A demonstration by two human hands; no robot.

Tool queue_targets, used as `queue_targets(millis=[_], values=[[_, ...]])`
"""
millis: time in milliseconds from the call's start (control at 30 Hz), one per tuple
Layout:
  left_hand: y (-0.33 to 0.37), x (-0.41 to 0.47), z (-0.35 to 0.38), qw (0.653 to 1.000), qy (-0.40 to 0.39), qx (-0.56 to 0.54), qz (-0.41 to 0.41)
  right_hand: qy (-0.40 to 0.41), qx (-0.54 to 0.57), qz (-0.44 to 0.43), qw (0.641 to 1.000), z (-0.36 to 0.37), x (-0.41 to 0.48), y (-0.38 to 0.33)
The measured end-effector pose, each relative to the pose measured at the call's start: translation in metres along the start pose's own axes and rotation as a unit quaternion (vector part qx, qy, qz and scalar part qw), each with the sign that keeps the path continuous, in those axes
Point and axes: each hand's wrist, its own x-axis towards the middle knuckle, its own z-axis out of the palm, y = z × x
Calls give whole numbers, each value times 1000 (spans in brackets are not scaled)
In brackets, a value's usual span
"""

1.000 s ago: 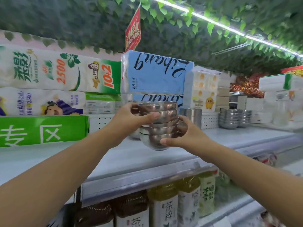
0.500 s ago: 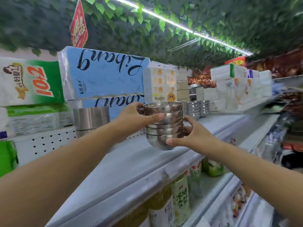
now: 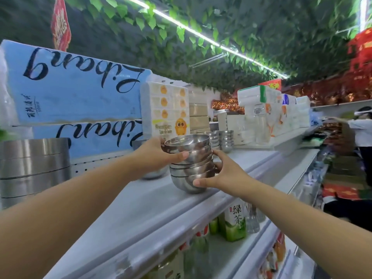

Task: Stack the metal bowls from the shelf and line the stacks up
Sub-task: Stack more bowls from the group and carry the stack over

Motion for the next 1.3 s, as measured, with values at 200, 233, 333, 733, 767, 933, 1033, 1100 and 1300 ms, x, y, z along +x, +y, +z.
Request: queue_targets(millis=[200,233,333,733,767,933,1033,1100,1300], values=[[-5,52,41,998,55,29,-7,-48,-5,-18,999,-34,60,42],[-6,61,48,997,59,41,-11,-54,-11,-20,998,-39,70,49],[-12,85,66,994,74,76,-17,-74,-24,-19,997,-51,101,70],[-43,138,99,950,51,300,-75,-151,-73,-17,986,-59,209,114],[-45,142,97,943,49,319,-77,-155,-73,-15,985,-58,215,116],[-43,171,92,928,53,366,-56,-155,-86,-18,984,-54,247,123],[-44,194,94,924,56,375,-59,-162,-94,-9,982,-51,268,130],[-46,210,96,930,69,356,-63,-164,-94,-12,982,-50,279,135],[-52,250,108,957,119,244,-100,-178,-85,-21,980,-52,297,148]])
